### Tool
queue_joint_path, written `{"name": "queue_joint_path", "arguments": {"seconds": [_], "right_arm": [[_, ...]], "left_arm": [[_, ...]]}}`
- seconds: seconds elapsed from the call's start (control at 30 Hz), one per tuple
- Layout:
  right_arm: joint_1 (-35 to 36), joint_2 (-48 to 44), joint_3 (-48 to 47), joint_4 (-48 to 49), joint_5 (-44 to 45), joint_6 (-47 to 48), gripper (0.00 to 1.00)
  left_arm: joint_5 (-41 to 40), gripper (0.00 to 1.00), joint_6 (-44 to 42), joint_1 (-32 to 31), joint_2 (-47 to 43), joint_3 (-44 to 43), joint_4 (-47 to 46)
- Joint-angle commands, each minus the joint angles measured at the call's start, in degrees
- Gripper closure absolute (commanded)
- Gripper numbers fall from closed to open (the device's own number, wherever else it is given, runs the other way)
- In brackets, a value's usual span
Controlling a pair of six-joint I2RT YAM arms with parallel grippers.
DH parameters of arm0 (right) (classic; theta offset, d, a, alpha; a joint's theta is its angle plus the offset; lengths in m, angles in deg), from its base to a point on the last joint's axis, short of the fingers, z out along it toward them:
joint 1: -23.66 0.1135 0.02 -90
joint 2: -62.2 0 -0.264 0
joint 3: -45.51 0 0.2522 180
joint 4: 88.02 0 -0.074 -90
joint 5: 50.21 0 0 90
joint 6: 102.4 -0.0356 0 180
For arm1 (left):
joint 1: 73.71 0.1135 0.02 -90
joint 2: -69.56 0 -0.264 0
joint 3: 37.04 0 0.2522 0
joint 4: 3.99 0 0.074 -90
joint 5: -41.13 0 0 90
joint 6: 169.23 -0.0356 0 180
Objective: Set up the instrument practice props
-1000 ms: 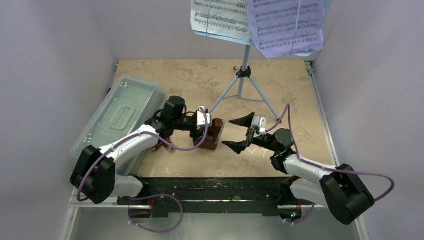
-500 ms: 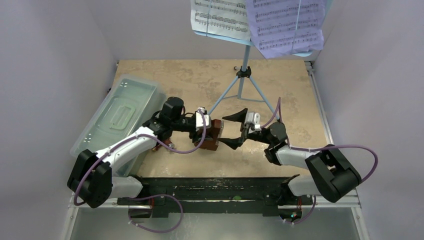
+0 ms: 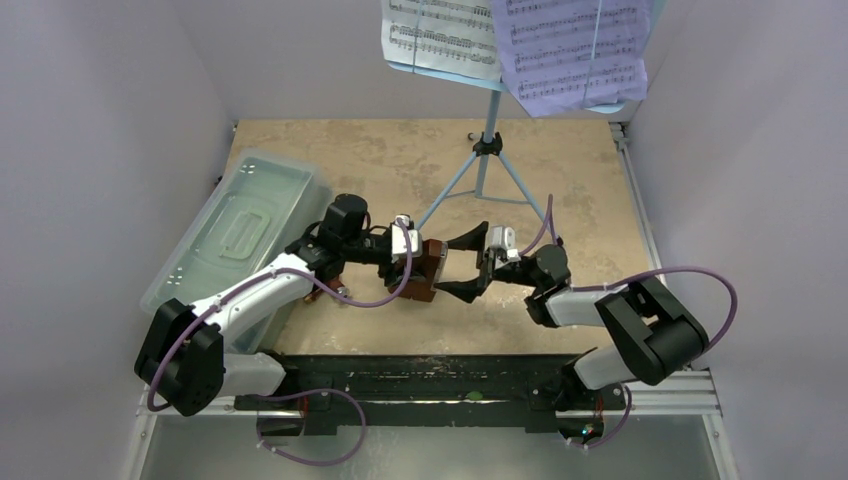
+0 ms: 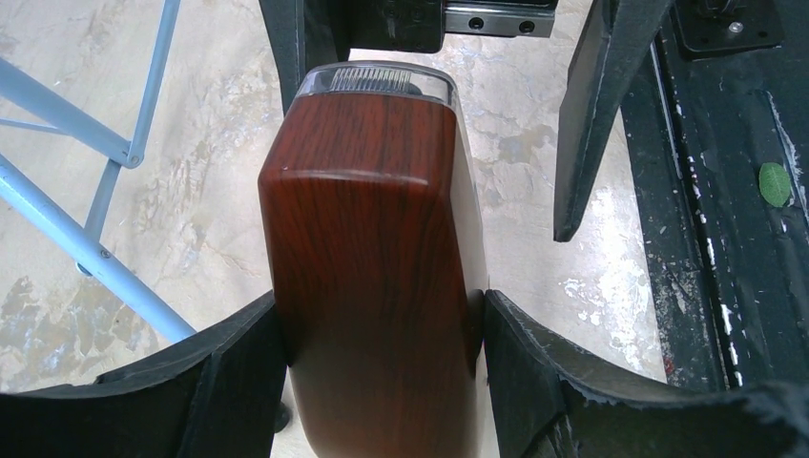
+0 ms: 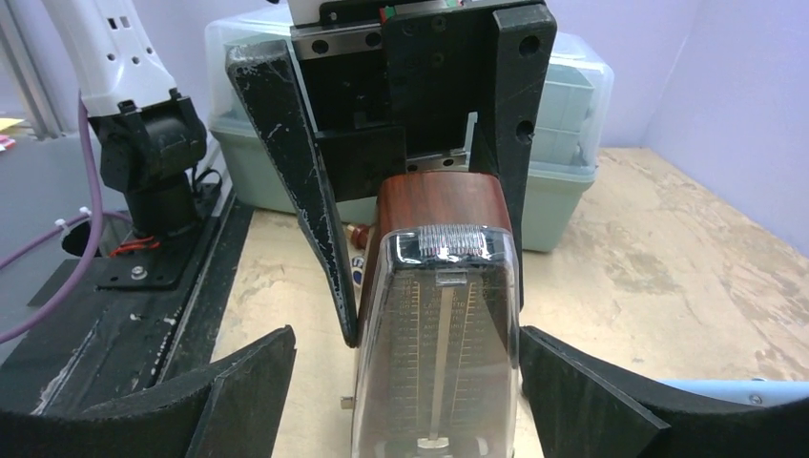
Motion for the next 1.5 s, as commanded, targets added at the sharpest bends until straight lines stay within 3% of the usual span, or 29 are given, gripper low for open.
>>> {"name": "queue_joint_path", "arguments": {"seconds": [0.0, 0.3, 0.53, 0.7, 0.83, 0.87, 0.93, 0.97, 1.2, 1.47], "right_arm": [[-0.94, 0.67, -1.44, 6.11, -3.06, -1.9, 0.13], [-2.43, 4.58, -2.39, 13.12, -6.24, -8.25, 0.31], [-2.47, 4.95, -3.29, 9.38, -2.28, -7.75, 0.25], [-2.44, 7.16, -4.43, 10.85, -3.92, -9.5, 0.29], [-2.47, 7.74, -4.9, 9.38, -4.34, -8.91, 0.5], [-2.45, 7.53, -4.59, 9.26, -4.26, -8.53, 0.62], [-2.7, 6.21, -3.78, 7.64, -4.31, -6.18, 0.96], [-2.8, 5.09, -3.08, 5.93, -2.76, -4.5, 1.0], [-3.69, -0.98, 2.05, 6.7, 2.24, -4.18, 1.0], [-6.66, 0.88, 7.67, 20.93, 4.09, -14.51, 1.0]], "left_arm": [[3.61, 1.0, -2.38, -0.12, -2.91, -0.84, -4.9], [3.54, 1.0, -2.53, -0.14, -3.08, -0.9, -4.88], [3.62, 1.0, -2.07, -0.1, -2.81, -0.85, -6.02], [3.64, 1.0, -2.04, -0.14, -3.22, -0.65, -6.28], [2.94, 1.0, -1.87, -0.12, -3.77, -0.31, -6.95], [2.6, 1.0, -1.87, -0.14, -3.77, -0.21, -7.02], [1.17, 1.0, -1.8, -0.13, -4.02, 0.44, -7.68], [0.04, 1.0, -1.53, -0.1, -4.4, 1.34, -8.72], [-6.08, 1.0, 0.79, 0.27, -3.89, 6.13, -17.03], [-10.41, 1.0, 4.29, 1.0, -0.96, 11.42, -27.26]]}}
